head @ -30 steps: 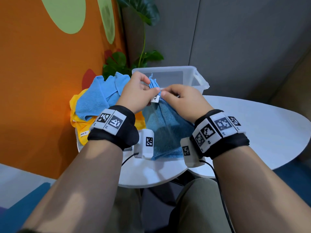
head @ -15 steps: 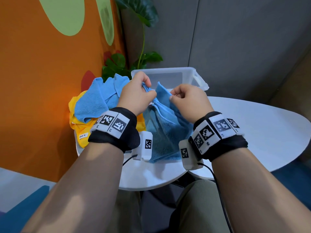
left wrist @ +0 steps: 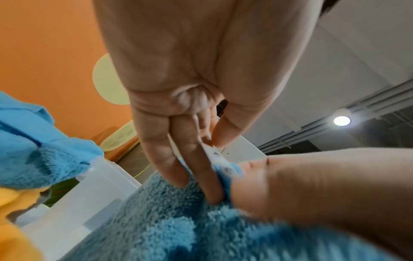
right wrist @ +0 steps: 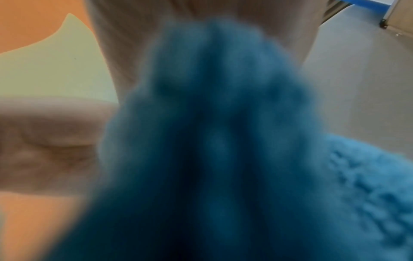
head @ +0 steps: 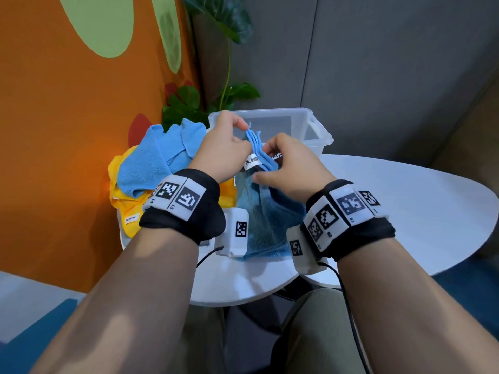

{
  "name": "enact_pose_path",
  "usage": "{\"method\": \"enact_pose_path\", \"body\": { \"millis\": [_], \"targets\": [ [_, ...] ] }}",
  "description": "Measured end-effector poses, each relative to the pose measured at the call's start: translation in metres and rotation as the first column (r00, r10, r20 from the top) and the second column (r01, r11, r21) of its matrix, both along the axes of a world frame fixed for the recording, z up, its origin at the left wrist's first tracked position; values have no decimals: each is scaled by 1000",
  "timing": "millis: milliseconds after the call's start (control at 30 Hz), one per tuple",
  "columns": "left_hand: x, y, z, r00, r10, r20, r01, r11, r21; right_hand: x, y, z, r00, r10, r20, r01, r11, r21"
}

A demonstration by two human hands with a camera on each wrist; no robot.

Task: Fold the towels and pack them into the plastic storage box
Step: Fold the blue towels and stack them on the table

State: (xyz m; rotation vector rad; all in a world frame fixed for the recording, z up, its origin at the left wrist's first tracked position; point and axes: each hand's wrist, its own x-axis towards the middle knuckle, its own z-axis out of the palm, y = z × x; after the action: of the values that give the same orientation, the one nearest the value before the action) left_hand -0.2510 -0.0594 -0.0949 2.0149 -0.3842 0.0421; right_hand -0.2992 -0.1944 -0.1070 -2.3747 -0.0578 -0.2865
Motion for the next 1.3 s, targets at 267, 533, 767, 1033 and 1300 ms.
{"method": "enact_pose_path", "body": {
  "millis": [267, 533, 767, 1033, 1300],
  "targets": [
    [16, 28, -7, 998, -3, 56, -9, 977, 215, -6, -12, 6, 994, 36, 104, -37, 999, 3],
    [13, 43, -12, 987, -144, -67, 153, 977, 148, -9, -21, 9, 993, 51, 104, -47, 998, -40],
    [16, 40, -5, 991, -114, 67, 106, 988, 108, -7, -24, -4, 992, -72, -106, 56, 987, -151],
    [28, 15, -15, 967, 11, 253, -92, 947, 308, -3, -27, -22, 947, -318, -52, 320, 947, 36],
    [26, 6, -54, 998, 11, -57, 21, 849, 528, -12, -51, -66, 730, -465, -501, 417, 884, -213]
  ]
}}
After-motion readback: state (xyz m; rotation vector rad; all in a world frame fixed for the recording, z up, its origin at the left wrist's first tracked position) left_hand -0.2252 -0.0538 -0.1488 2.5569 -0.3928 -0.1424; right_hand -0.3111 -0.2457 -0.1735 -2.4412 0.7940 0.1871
